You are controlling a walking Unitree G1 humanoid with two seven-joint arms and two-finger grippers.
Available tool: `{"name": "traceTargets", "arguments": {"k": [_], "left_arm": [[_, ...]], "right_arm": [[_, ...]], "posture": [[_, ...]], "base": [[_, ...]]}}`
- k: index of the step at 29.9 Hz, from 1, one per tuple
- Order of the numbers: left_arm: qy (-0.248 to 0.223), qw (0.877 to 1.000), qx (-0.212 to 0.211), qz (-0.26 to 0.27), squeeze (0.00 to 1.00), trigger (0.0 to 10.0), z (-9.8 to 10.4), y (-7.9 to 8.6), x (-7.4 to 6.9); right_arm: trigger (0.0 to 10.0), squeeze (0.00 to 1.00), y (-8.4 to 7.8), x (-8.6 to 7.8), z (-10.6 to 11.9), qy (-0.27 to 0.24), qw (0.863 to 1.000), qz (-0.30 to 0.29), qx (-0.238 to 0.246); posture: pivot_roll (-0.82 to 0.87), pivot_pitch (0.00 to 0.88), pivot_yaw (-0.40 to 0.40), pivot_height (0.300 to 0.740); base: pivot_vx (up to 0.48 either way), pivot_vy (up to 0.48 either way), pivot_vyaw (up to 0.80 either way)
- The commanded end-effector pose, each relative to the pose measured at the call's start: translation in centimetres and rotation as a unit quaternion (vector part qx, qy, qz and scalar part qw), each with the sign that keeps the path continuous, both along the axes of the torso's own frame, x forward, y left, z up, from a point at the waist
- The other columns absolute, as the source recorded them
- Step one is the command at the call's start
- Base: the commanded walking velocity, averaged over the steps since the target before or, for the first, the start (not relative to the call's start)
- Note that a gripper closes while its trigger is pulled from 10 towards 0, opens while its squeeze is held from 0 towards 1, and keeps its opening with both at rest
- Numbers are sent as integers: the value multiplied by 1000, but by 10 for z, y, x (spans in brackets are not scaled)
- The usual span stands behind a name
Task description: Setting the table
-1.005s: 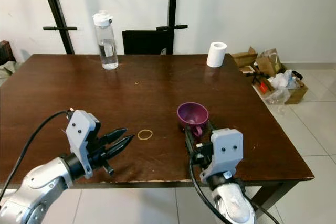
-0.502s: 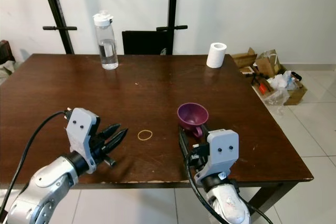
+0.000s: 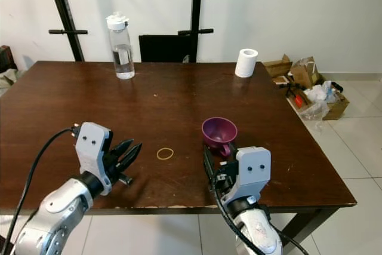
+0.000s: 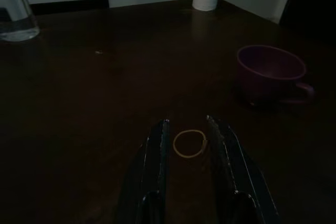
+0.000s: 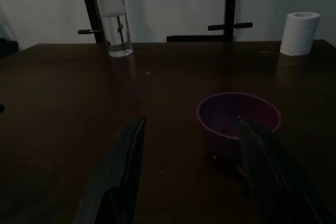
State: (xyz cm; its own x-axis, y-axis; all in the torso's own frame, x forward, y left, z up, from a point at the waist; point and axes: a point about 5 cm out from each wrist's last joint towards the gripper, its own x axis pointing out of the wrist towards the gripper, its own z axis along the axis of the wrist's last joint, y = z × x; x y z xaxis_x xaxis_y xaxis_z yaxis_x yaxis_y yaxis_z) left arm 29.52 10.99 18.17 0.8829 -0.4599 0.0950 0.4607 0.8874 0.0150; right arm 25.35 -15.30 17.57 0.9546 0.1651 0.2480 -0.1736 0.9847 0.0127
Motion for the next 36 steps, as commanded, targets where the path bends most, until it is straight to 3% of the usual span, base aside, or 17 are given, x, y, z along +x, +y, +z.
{"name": "traceTargets", "arguments": {"k": [1,27,36], "left_arm": [[2,1000,5,10,0,10000,-2,2,2],[0,1000,6,20,0,10000,-2,2,4],[0,1000,9,23,0,10000,-3,3,5]], "right_arm": [[10000,0,-1,-2,-4,12,1000,-2,7],[10000,0,1,-1,-4,15,1000,8,4],[10000,0,5,-1,-3,14,1000,23,4]], "posture": [[-64,73,72,740],[-63,73,73,740],[-61,74,76,740]], "base": [[0,0,0],[0,0,0],[0,0,735]]}}
